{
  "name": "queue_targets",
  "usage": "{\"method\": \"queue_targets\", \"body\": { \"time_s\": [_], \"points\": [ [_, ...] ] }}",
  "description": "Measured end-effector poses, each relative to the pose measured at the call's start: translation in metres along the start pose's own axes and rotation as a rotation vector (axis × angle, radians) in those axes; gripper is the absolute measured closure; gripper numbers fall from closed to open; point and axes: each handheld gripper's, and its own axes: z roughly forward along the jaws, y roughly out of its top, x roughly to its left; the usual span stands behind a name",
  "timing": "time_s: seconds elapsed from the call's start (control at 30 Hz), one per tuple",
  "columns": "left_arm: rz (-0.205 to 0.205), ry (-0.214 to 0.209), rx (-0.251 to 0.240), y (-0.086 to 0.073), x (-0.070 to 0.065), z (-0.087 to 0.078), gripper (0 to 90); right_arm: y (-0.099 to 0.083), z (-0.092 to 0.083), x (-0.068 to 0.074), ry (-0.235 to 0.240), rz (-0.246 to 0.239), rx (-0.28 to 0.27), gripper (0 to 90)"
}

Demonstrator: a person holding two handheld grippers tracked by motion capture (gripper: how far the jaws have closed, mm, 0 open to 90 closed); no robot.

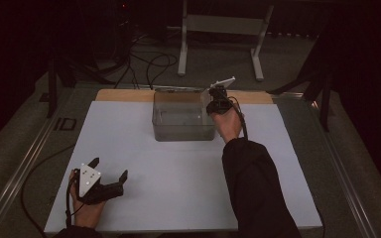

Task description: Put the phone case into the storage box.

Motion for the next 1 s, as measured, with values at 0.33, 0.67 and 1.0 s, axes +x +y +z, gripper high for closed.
{"method": "queue_targets", "body": {
  "time_s": [0.33, 0.67, 1.0],
  "points": [
    [-0.001, 0.0, -0.001, 0.0, 0.0, 0.0, 0.5, 0.0, 0.004, 0.0, -0.012, 0.005, 0.004, 81.8],
    [-0.001, 0.002, 0.0, 0.0, 0.0, 0.0, 0.6, 0.0, 0.006, -0.002, -0.013, 0.005, 0.005, 81.7],
    [0.0, 0.002, 0.0, 0.0, 0.0, 0.0, 0.5, 0.0, 0.011, 0.001, -0.035, 0.006, 0.021, 81.5]
  ]
}}
